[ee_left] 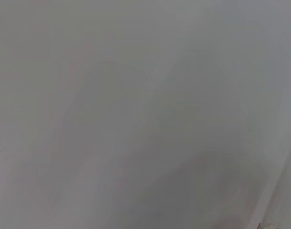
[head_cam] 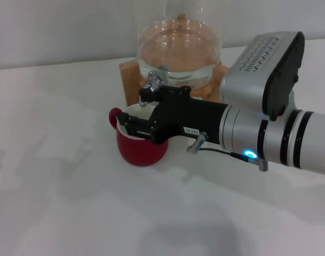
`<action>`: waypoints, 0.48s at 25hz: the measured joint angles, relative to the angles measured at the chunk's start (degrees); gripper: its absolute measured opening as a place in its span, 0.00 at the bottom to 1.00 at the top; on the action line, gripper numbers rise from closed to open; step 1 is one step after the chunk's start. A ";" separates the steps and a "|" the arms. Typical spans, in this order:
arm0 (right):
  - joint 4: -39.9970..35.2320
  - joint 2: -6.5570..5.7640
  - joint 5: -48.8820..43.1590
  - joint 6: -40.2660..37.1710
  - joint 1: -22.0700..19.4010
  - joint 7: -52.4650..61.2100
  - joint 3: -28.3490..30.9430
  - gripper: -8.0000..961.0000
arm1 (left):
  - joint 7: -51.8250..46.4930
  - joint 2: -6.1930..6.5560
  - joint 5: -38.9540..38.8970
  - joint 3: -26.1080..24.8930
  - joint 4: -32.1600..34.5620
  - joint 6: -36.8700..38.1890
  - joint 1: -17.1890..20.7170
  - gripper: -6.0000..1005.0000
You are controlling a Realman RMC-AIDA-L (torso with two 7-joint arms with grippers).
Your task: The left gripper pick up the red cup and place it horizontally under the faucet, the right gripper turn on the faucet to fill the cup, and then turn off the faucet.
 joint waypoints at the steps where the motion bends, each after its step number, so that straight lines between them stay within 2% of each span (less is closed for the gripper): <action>1: 0.00 0.00 -0.03 0.00 0.00 0.00 0.06 0.68 | -0.02 0.00 0.00 0.01 0.00 0.00 -0.01 0.86; 12: 0.48 0.00 -0.07 -0.09 -0.01 0.00 0.16 0.68 | -0.10 0.00 -0.07 0.06 0.13 0.00 0.13 0.86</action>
